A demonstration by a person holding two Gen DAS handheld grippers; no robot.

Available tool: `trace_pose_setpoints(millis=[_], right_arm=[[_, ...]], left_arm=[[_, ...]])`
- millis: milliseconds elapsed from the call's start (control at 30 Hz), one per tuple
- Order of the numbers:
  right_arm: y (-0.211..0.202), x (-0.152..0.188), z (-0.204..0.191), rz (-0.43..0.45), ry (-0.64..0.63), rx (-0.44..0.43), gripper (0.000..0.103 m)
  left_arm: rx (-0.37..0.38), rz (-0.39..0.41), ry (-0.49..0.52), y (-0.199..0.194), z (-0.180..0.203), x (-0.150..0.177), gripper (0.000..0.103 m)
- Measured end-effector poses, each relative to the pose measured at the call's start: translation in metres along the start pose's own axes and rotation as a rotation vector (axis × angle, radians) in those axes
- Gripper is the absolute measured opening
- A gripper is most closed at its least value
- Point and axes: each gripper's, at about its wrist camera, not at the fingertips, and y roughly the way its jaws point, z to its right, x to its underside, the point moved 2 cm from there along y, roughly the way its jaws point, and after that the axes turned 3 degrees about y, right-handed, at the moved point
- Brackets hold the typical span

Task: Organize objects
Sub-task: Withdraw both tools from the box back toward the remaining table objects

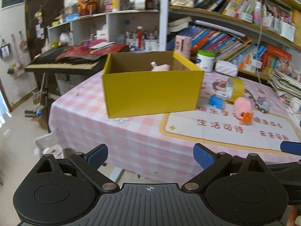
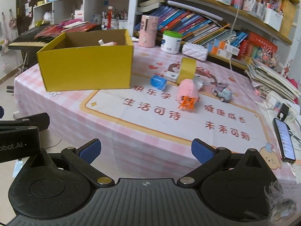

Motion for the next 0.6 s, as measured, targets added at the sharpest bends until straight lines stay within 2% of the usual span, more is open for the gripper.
trace_pose_setpoints(millis=[300, 600], right_arm=[[0.007, -0.008, 0.035, 0.011, 0.038, 0.048, 0.103], [0.03, -0.026, 0.078, 0.007, 0.044, 0.066, 0.103]], left_arm=[[0.054, 0.004, 0.034, 0.018, 0.035, -0.014, 0.099], [0.073, 0.001, 0.031, 0.043, 0.075, -0.034, 0.099]])
